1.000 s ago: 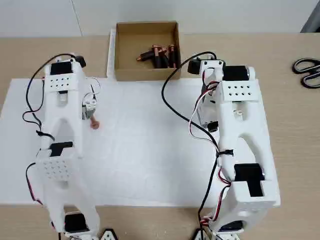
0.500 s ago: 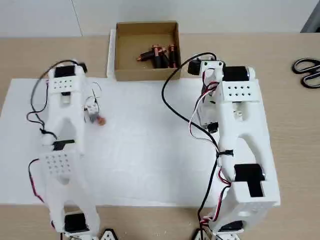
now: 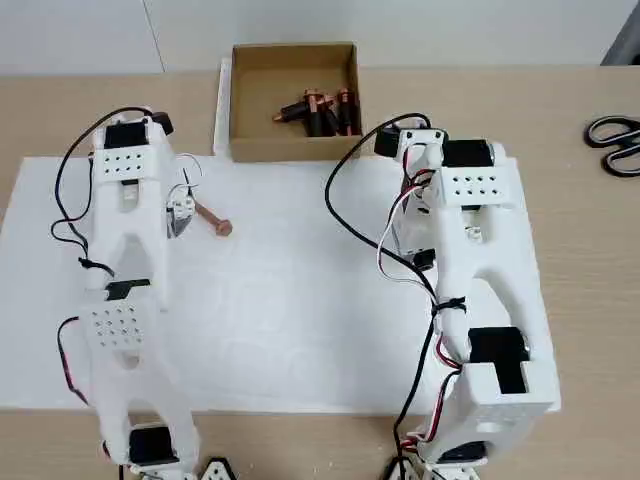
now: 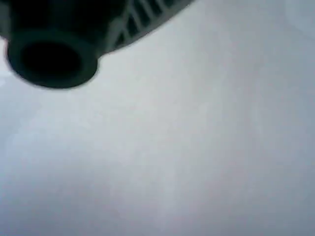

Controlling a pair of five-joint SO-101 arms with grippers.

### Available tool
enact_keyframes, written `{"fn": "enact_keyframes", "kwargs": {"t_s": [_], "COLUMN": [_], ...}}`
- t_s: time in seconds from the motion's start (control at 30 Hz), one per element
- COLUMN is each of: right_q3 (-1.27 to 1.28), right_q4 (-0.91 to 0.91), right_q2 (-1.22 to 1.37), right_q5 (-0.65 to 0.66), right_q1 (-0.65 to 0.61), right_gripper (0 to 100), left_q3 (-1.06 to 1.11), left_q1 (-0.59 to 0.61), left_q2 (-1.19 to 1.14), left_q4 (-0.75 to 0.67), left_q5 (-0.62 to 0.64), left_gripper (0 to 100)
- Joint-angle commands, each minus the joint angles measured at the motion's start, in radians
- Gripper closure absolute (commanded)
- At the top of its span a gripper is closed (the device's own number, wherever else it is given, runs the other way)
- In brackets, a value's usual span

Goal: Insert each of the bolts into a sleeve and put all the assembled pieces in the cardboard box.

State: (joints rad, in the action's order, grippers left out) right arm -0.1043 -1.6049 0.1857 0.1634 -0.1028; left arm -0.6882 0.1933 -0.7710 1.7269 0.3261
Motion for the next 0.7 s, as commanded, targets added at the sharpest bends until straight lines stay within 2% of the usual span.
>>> {"fn": "enact_keyframes", "kwargs": {"t_s": [0.0, 0.27, 0.53, 0.67], "right_q3": [-0.005, -0.005, -0.005, -0.005], "right_q4": [0.01, 0.012, 0.007, 0.007], "right_q2": [-0.059, -0.059, -0.059, -0.059], "right_q5": [0.0, 0.002, 0.0, 0.0], "right_q1": [0.008, 0.007, 0.007, 0.007], "right_gripper": [99.5, 99.5, 99.5, 99.5], "left_q3": [-0.044, -0.051, -0.051, -0.044], "left_q1": [-0.003, -0.075, -0.091, -0.091], "left_q2": [0.103, 0.107, 0.106, 0.106], "left_q4": [0.025, -0.006, -0.08, -0.104], "left_q5": [0.005, 0.008, 0.138, 0.195], "left_gripper": [99, 99, 99, 92]}}
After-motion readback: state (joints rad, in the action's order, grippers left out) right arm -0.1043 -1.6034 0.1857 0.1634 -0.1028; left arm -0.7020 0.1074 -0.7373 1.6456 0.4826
